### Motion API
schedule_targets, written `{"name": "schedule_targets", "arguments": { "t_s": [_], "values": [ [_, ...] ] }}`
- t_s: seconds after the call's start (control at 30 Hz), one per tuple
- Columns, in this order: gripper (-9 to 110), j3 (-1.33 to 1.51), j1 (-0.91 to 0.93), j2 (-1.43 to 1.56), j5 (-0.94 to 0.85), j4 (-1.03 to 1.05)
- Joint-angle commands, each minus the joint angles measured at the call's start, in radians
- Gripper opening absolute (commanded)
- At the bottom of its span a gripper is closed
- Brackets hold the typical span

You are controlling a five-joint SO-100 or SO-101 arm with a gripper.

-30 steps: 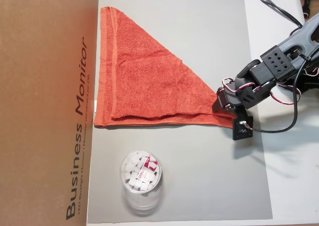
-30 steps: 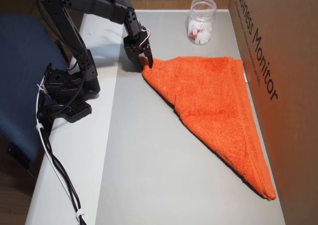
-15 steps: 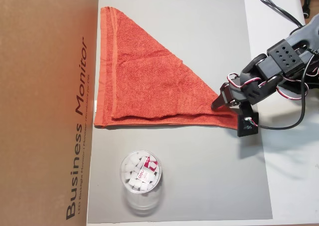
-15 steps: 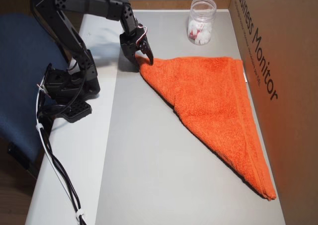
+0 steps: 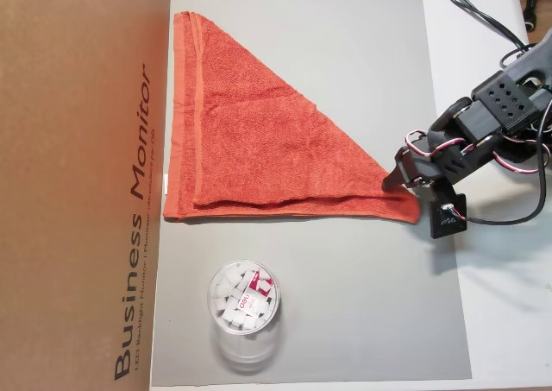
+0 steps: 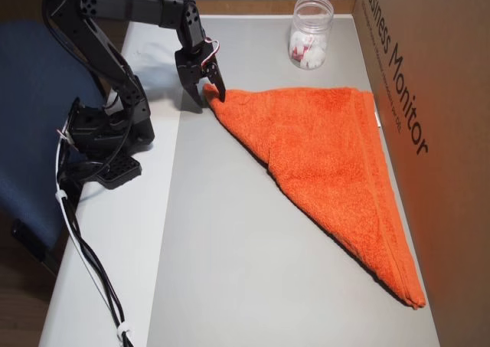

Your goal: Fold the blanket.

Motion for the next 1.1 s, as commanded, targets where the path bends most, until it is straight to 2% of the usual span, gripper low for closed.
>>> {"name": "schedule_targets", "arguments": {
  "t_s": [0.0,0.17,0.37,0.53,0.83,0.97,1.07],
  "values": [
    [19,0.021,-0.012,0.014,0.006,-0.071],
    [19,0.087,-0.002,0.014,0.006,-0.184],
    [18,0.097,0.003,0.012,0.006,-0.199],
    [11,0.091,-0.002,0.012,0.006,-0.199],
    [8,0.081,-0.002,0.012,0.006,-0.201],
    [0,0.094,-0.003,0.012,0.006,-0.273],
    [0,0.091,-0.005,0.012,0.008,-0.293]
  ]
}}
